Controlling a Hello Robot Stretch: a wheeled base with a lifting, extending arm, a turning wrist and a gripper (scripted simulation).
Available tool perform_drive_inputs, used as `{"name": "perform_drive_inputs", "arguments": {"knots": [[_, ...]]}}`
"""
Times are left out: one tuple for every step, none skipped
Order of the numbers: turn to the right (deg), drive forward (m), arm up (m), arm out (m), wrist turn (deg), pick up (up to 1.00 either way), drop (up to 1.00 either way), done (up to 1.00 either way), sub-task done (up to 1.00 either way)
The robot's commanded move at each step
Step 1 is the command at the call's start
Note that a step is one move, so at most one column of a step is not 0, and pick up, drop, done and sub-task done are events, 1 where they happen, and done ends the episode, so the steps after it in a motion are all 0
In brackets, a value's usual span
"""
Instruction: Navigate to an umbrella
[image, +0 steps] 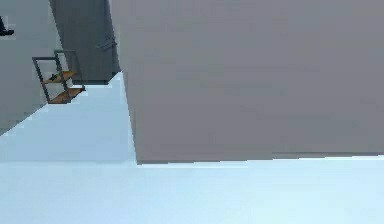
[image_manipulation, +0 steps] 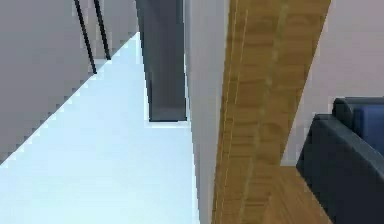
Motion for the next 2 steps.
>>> {"name": "perform_drive_inputs", "arguments": {"knots": [[39.0,0.00,0.00,0.00,0.0,0.00,0.00,0.00,0.00],[0.0,0.30,0.00,0.00,0.0,0.00,0.00,0.00,0.00]]}}
